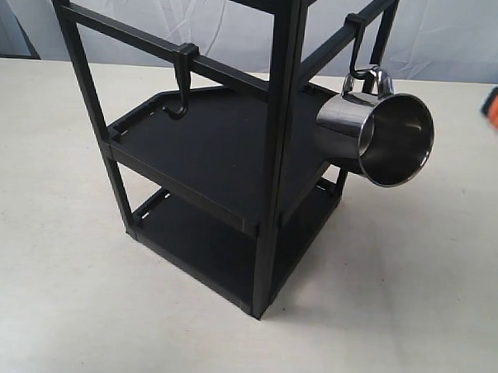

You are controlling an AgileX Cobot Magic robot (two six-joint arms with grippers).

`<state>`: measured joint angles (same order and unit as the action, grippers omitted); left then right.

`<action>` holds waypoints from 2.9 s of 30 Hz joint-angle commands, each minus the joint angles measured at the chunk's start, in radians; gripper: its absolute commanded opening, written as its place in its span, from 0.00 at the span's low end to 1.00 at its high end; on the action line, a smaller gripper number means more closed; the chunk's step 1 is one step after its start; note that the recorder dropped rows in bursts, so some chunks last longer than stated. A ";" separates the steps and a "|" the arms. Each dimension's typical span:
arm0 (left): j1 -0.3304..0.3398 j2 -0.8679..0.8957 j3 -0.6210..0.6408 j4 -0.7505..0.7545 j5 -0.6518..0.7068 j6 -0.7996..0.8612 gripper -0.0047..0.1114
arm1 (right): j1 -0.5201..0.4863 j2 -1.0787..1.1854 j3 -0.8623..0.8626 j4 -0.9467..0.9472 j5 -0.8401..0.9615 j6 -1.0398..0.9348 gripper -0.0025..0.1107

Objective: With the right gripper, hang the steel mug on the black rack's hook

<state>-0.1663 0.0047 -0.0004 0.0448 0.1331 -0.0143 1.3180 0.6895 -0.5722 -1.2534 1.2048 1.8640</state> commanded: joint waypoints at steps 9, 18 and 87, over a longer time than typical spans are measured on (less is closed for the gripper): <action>-0.005 -0.005 0.000 0.001 -0.005 -0.002 0.05 | -0.895 -0.055 0.015 0.285 -0.815 -0.372 0.61; -0.005 -0.005 0.000 0.001 -0.005 -0.002 0.05 | -1.316 -0.330 0.308 0.373 -1.313 -0.453 0.61; -0.005 -0.005 0.000 0.001 -0.005 -0.002 0.05 | -1.353 -0.690 0.572 0.322 -1.260 -0.453 0.61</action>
<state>-0.1663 0.0047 -0.0004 0.0448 0.1331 -0.0143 -0.0371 0.0062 -0.0023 -0.9293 -0.0584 1.4185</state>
